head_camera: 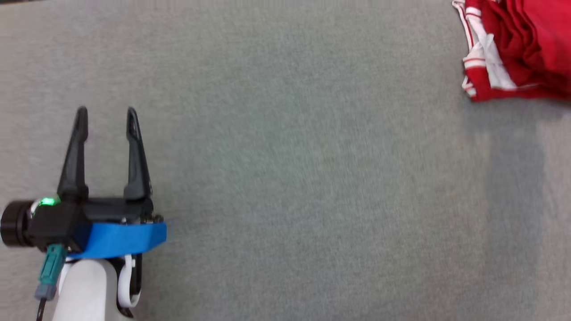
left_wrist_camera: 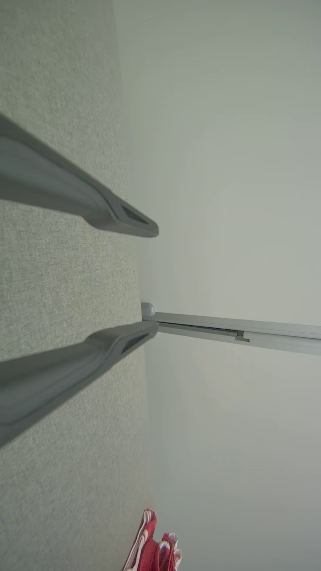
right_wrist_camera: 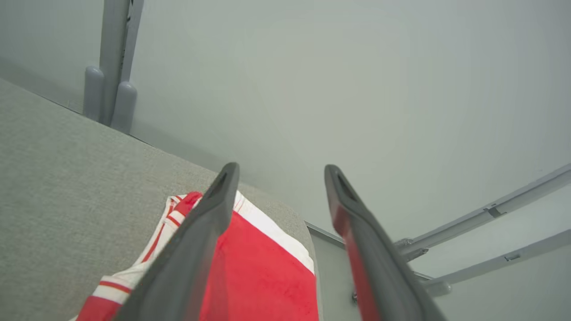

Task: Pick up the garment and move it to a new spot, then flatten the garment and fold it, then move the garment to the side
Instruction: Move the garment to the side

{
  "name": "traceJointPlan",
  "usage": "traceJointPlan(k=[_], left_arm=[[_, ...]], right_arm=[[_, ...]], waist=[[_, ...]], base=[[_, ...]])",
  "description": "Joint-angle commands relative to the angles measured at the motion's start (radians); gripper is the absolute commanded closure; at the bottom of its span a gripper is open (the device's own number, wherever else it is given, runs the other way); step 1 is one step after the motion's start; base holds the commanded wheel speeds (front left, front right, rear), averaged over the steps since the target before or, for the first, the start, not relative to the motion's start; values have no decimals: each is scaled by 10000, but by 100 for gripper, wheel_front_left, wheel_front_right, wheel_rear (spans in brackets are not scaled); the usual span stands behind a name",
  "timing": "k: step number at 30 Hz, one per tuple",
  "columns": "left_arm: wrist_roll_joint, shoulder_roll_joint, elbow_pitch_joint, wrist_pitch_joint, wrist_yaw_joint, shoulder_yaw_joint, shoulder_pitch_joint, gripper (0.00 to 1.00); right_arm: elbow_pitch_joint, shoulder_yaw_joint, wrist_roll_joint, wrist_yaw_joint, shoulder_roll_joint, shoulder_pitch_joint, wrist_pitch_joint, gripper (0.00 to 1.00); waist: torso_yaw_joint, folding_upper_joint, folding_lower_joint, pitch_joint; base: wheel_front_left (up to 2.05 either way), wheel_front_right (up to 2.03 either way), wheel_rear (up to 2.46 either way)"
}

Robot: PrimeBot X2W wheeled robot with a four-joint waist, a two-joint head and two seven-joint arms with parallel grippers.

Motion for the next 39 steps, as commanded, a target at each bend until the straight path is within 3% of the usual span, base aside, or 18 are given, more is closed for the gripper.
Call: traceJointPlan(k=[1, 8, 18, 27, 39], left_arm=[[-40, -6, 71, -42, 54, 77, 191, 0], [-279, -118, 478, -71, 112, 180, 916, 0], [-514, -237, 904, -80, 128, 329, 1878, 0], [-630, -334, 1571, -82, 30, 272, 2187, 0], [-684, -413, 2241, -83, -63, 282, 2352, 0]], right_arm=[[-122, -94, 99, -4, 135, 267, -112, 0], [-1901, -784, 576, -2, 994, 1975, -239, 0], [-4602, -2500, 201, -2, 2621, 5537, -243, 0], [-5869, -3726, -128, -1, 3822, 8469, -243, 0], [-7230, -4689, -693, -1, 4718, 10891, -235, 0]], waist=[[-83, 0, 1, -422], [400, 0, 1, -1718], [935, 0, 1, -2837], [1420, 0, 1, -3536], [1819, 0, 1, -4077]], base=[[0, 0, 0], [0, 0, 0], [0, 0, 0], [0, 0, 0], [0, 0, 0]])
